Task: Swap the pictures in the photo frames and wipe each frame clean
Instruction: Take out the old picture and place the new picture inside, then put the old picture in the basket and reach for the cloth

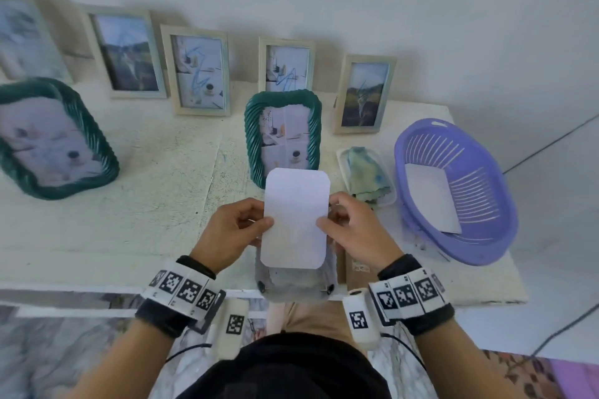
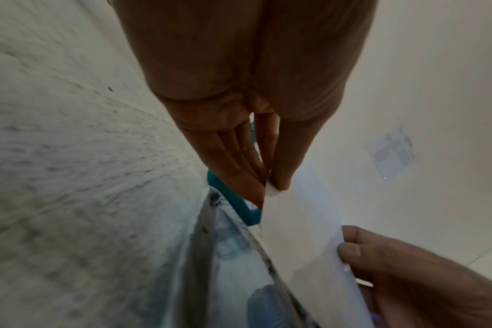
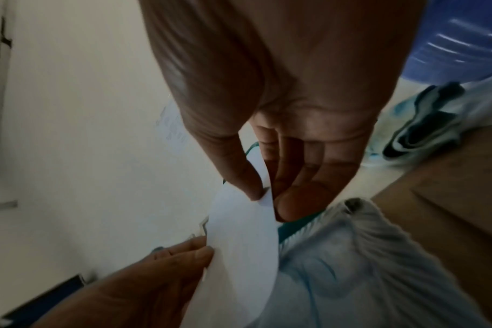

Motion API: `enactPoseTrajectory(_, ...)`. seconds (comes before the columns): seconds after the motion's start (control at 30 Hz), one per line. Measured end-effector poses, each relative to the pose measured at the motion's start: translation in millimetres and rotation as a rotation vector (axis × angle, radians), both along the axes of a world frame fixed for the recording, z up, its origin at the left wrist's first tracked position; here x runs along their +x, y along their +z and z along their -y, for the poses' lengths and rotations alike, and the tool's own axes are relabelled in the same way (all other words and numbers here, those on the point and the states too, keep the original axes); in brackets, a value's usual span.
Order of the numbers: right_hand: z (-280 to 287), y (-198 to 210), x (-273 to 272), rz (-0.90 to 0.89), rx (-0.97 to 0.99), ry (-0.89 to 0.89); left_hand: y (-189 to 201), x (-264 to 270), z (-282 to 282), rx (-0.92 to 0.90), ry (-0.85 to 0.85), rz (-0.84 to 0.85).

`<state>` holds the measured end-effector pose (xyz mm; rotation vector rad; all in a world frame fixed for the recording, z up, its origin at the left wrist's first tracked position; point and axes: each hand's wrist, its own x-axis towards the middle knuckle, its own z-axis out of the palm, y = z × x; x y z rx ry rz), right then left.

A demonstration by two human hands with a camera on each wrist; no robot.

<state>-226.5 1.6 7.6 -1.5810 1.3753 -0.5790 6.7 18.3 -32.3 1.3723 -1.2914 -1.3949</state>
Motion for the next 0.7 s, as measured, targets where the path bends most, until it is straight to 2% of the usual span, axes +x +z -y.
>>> enactPoseTrajectory(0.13, -12.8, -23.1, 2.6, -0.076, -0.064, -0.007, -17.9, 2.2, -8.1, 0.007, 0.011, 0.122)
enactPoseTrajectory(0.27, -17.6, -31.4, 0.6, -0.185, -0.108, -0.026, -25.9, 1.5, -12.5, -0.156, -0.044, 0.359)
enactPoseTrajectory(0.37, -19.8, -34.6, 1.1, -0.242, -0.126, -0.016, -29.5, 2.9, -13.8, -0.234, -0.052, 0.439)
enactPoseTrajectory(0.53, -18.4, -45.5, 1.8, -0.464, -0.232, -0.02, -42.2, 3.3, -12.7, -0.276, -0.057, 0.544)
enactPoseTrajectory(0.7, -21.0, -51.7, 0.2, -0.568, -0.203, -0.02, -49.7, -0.2, -14.0, -0.292, -0.058, 0.594)
